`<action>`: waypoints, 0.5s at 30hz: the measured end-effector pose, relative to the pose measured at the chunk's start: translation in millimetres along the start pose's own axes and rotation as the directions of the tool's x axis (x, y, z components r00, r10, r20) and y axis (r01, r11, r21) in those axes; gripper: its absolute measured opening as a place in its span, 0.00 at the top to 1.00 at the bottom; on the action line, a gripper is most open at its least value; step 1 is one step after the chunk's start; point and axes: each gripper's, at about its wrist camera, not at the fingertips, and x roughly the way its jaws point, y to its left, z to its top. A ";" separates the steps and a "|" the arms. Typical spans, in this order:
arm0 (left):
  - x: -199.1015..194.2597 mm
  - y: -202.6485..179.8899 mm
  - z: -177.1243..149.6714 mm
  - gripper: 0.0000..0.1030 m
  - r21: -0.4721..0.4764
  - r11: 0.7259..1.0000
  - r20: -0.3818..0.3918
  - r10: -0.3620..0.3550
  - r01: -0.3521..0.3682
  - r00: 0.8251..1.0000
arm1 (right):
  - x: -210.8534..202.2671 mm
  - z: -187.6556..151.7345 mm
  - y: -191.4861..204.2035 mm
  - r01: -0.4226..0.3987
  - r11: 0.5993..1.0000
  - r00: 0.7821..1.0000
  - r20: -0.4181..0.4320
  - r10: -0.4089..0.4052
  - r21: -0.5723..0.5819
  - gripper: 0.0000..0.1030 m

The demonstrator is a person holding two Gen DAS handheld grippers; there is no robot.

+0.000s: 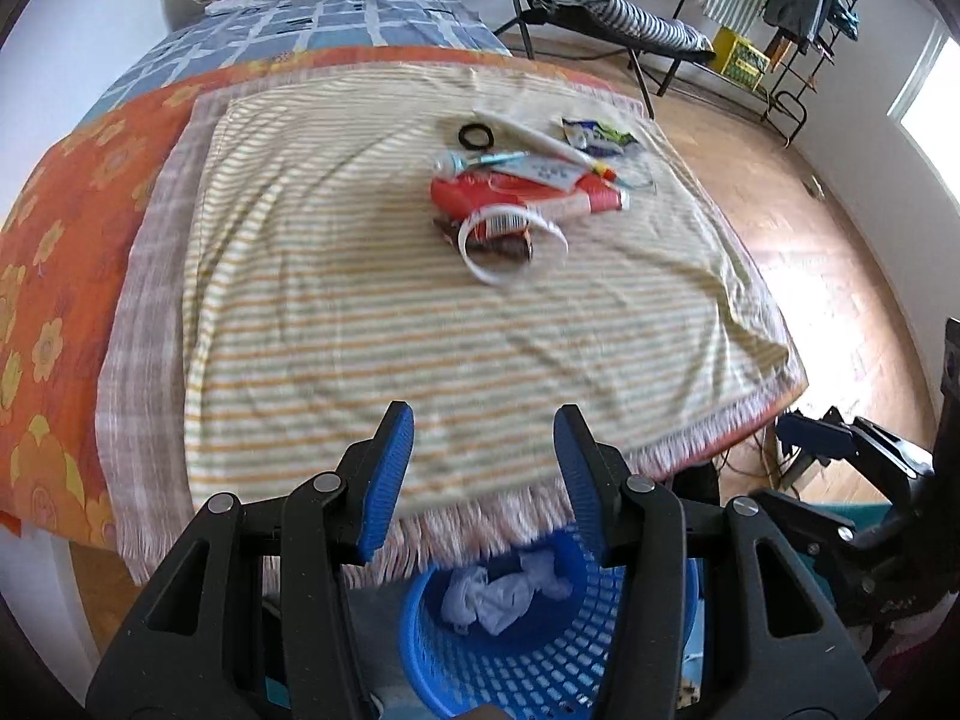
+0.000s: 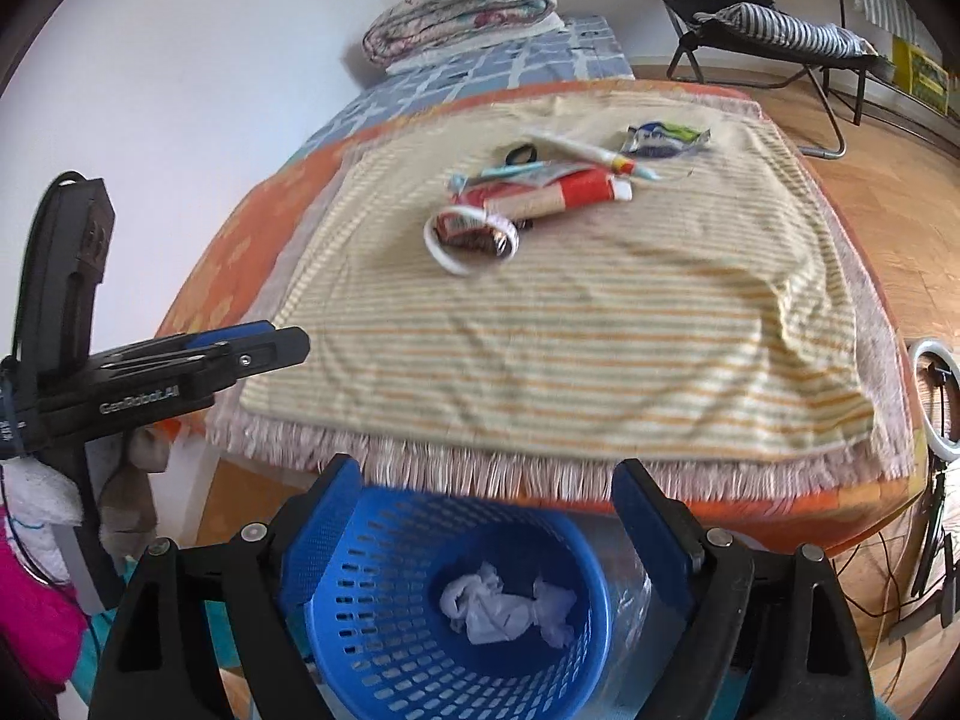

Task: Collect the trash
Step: 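Move both grippers back over the blanket toward the red box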

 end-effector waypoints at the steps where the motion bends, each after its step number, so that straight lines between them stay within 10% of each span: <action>1: 1.5 -0.7 2.8 0.52 0.002 1.000 0.002 -0.001 0.001 1.000 | -0.9 4.0 0.6 0.002 1.000 1.000 0.000 -0.002 -0.005 0.15; 15: 29.6 -0.9 41.4 0.52 0.043 0.999 0.030 0.026 -0.028 0.999 | -11.4 107.9 -14.4 0.077 0.989 0.988 0.143 -0.058 -0.127 0.15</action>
